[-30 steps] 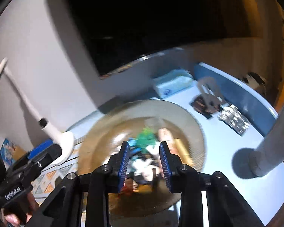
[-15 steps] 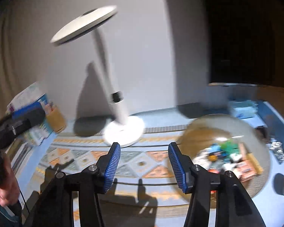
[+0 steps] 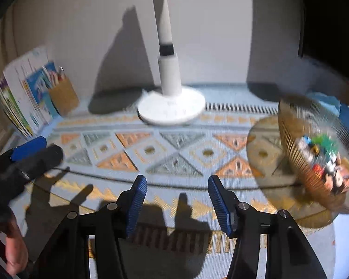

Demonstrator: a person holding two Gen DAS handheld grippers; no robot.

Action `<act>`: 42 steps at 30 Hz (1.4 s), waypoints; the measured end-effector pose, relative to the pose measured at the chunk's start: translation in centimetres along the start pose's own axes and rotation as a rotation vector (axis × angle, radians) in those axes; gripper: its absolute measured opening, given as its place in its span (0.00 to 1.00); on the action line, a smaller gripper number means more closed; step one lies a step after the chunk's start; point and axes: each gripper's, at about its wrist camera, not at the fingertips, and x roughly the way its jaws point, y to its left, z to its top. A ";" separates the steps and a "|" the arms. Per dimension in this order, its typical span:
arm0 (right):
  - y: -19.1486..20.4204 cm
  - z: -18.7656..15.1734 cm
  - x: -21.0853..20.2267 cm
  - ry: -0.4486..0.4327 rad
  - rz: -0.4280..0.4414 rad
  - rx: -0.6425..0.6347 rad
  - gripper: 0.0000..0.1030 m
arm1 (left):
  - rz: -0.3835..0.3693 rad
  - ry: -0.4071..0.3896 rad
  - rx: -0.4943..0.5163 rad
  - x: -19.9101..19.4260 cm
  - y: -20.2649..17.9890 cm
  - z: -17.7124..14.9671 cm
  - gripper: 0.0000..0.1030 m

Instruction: Organize rigid objects

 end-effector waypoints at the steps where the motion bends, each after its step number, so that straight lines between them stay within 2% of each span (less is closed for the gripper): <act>1: -0.2 -0.3 0.5 0.008 -0.009 0.000 0.52 | -0.002 0.010 0.004 0.5 -0.1 -0.4 0.83; 7: -1.2 -1.3 2.6 0.048 -0.033 0.033 0.52 | 0.010 0.071 -0.018 2.2 -0.2 -1.8 0.84; 10: -1.5 -1.6 3.0 0.063 -0.044 0.031 0.52 | 0.043 0.076 -0.017 2.5 -0.2 -2.3 0.84; 15: -1.5 -1.7 4.0 0.083 -0.040 0.034 0.53 | 0.057 0.092 -0.058 3.4 0.6 -2.8 0.84; 19: -1.7 -2.0 4.2 0.094 -0.038 0.036 0.63 | 0.073 0.092 -0.077 3.5 1.0 -3.0 0.84; 21: -1.8 -2.0 4.1 0.089 -0.038 0.040 0.77 | 0.097 0.102 -0.078 3.6 1.0 -3.1 0.84; 23: -1.8 -2.0 4.1 0.087 -0.044 0.046 0.83 | 0.090 0.104 -0.078 3.6 1.0 -3.2 0.85; 28: -1.6 -2.1 4.4 0.112 -0.071 0.041 0.83 | 0.144 0.144 -0.098 4.3 1.4 -3.3 0.88; 35: -1.6 -2.3 4.7 0.145 -0.080 0.040 0.83 | 0.155 0.197 -0.147 4.5 2.5 -3.6 0.88; 38: -1.7 -2.3 4.9 0.150 -0.076 0.042 0.89 | 0.152 0.199 -0.146 4.3 2.4 -3.8 0.88; 42: -1.4 -2.3 5.3 0.170 -0.083 0.027 0.96 | 0.177 0.224 -0.109 4.7 1.9 -4.0 0.98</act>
